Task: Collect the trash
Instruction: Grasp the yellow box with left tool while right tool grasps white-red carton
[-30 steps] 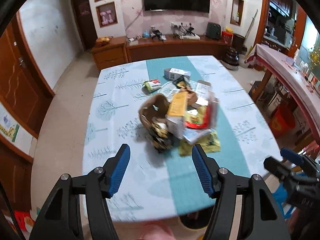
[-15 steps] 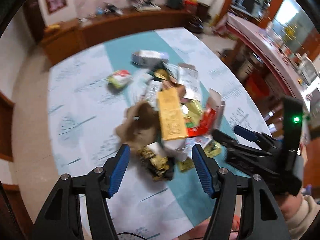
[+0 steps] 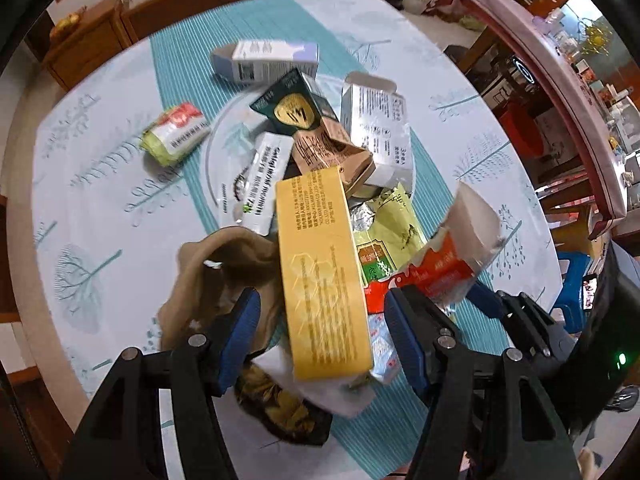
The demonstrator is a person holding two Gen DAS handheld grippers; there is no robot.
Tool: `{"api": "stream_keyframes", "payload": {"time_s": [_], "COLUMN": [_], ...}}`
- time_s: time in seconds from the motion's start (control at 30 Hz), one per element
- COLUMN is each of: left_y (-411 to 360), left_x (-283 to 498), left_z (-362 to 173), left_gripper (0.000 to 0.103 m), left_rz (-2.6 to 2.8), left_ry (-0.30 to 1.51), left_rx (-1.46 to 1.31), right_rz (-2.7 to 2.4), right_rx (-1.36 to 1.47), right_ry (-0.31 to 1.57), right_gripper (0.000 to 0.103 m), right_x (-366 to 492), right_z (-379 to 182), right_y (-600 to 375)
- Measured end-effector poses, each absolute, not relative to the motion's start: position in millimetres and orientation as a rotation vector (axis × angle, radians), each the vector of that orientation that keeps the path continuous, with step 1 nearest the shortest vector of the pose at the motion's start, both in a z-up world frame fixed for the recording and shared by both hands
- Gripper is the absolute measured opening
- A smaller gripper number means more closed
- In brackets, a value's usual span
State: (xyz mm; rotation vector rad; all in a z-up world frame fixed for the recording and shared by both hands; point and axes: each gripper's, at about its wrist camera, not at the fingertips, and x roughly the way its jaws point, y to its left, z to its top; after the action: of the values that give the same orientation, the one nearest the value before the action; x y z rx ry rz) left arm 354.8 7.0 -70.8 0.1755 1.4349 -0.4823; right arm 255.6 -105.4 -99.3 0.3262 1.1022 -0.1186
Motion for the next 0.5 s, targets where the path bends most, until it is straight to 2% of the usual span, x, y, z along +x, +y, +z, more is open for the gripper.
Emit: {"api": "stream_keyframes", "payload": {"time_s": [0.03,0.07,0.1,0.23,0.3,0.5], "left_y": [6.3,4.7,3.1,5.7,8.9,23.9], "left_x": [356.1,357.7,359.1,361.6,360.9,356.1], "left_z": [-74.4,-78.9,-83.4,-87.1,-81.4,-55.0], "left_gripper": [0.062,0.056,0.039,0.039,0.038,0.038], "left_rz": [-0.483,-0.483,-0.483,-0.488,-0.495,-0.523], "left_ry": [1.446,1.461,1.475,1.465,1.444,1.406], "left_rx": [0.171,0.167,0.165,0.139,0.137,0.095], "right_rz": [-0.114,-0.112,-0.107,-0.101,-0.090,-0.113], "right_rx": [0.329,0.330,0.335,0.341,0.347,0.385], "right_ry": [1.101,1.104,1.106,1.082,1.055,1.004], "right_gripper": [0.043,0.036,0.029,0.025,0.017,0.017], "right_x": [257.1,258.3,259.1,259.8,254.2,235.8], "right_z": [-100.7,-102.4,-104.3,-103.2,-98.1,-76.4], "right_y": [-105.6,-105.7,-106.1,-106.9,-107.3,-118.9]}}
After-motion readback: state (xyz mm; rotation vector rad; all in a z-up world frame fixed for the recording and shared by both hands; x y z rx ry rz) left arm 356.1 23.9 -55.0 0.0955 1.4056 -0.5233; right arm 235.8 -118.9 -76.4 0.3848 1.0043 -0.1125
